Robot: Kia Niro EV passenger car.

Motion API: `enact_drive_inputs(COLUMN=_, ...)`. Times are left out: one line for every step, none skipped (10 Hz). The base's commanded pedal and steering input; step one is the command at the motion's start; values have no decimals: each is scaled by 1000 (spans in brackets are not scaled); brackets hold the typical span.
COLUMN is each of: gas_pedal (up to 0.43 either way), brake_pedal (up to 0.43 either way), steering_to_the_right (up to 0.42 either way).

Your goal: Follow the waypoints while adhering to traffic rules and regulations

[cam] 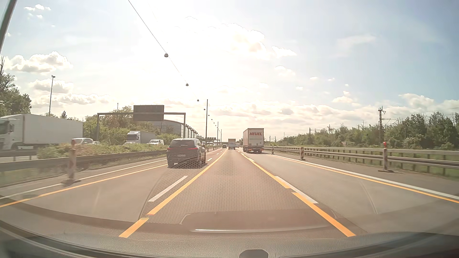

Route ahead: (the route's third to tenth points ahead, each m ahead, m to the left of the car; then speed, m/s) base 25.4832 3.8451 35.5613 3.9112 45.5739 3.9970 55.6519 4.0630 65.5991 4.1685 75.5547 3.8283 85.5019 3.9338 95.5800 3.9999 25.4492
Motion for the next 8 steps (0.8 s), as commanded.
enact_drive_inputs(gas_pedal=39, brake_pedal=0, steering_to_the_right=3)
enact_drive_inputs(gas_pedal=39, brake_pedal=0, steering_to_the_right=3)
enact_drive_inputs(gas_pedal=39, brake_pedal=0, steering_to_the_right=3)
enact_drive_inputs(gas_pedal=39, brake_pedal=0, steering_to_the_right=2)
enact_drive_inputs(gas_pedal=39, brake_pedal=0, steering_to_the_right=2)
enact_drive_inputs(gas_pedal=39, brake_pedal=0, steering_to_the_right=3)
enact_drive_inputs(gas_pedal=39, brake_pedal=0, steering_to_the_right=3)
enact_drive_inputs(gas_pedal=39, brake_pedal=0, steering_to_the_right=3)
